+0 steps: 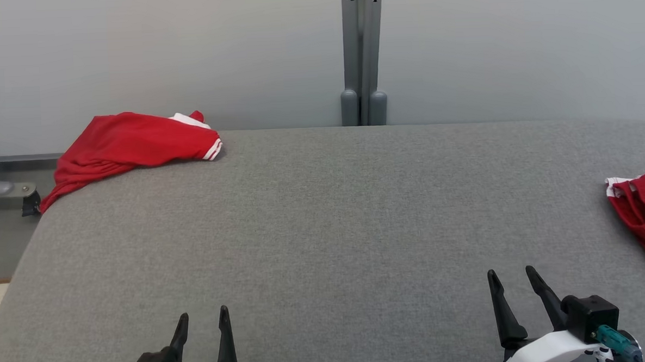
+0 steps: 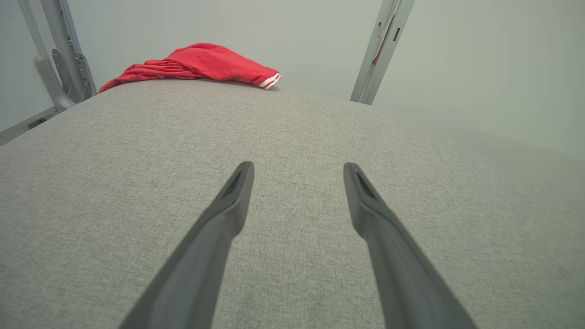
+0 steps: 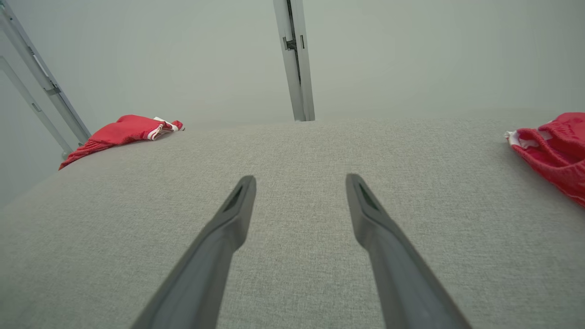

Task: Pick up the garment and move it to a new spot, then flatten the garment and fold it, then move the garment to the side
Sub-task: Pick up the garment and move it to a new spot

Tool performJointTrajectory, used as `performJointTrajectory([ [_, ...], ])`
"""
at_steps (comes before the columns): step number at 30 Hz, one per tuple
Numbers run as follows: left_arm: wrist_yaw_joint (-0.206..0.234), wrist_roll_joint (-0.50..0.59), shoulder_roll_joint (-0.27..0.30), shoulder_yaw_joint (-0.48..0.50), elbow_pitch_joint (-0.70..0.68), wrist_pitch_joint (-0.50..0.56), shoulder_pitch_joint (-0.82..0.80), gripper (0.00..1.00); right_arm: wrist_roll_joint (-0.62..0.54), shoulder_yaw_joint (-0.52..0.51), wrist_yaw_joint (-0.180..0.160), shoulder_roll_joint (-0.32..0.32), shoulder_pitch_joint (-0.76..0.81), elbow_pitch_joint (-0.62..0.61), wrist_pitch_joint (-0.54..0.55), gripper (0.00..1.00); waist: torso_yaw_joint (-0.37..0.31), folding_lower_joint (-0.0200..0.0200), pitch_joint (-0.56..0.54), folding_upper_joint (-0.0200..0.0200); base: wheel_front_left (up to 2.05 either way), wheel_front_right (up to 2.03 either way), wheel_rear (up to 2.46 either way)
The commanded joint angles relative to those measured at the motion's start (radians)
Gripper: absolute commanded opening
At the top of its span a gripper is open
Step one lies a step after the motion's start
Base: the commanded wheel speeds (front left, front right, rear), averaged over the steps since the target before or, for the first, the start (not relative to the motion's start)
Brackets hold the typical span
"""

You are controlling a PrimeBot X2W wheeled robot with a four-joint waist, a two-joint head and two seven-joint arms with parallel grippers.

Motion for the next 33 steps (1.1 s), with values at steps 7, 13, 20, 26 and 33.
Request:
performJointTrajectory([
  [7, 0.005, 0.023, 0.017, 0.013, -0.003, -0.003, -0.033, 1.00, 0.031, 0.029, -0.001, -0.001, -0.002, -0.001, -0.012, 1.00, 0.187, 0.0000, 0.016, 0.0000, 0.00, 0.00, 0.00],
  [13, 0.005, 0.027, 0.025, 0.020, -0.007, -0.003, -0.041, 1.00, 0.044, 0.042, -0.002, -0.001, -0.024, 0.013, -0.020, 1.00, 0.310, 0.0000, 0.024, 0.0000, 0.00, 0.00, 0.00],
  [20, 0.019, 0.014, 0.028, 0.050, -0.035, -0.003, -0.035, 1.00, 0.037, 0.073, -0.002, -0.002, -0.064, 0.024, -0.025, 1.00, 0.387, 0.0000, 0.053, 0.0000, 0.00, 0.00, 0.00],
  [26, 0.027, 0.010, 0.016, 0.077, -0.069, -0.002, -0.014, 1.00, 0.019, 0.103, -0.002, -0.002, -0.114, 0.047, -0.020, 1.00, 0.406, 0.0000, 0.081, 0.0000, 0.00, 0.00, 0.00],
  [33, 0.036, 0.012, 0.007, 0.099, -0.092, -0.002, 0.005, 1.00, 0.011, 0.124, -0.002, -0.002, -0.148, 0.065, -0.016, 1.00, 0.417, 0.0000, 0.097, 0.0000, 0.00, 0.00, 0.00],
])
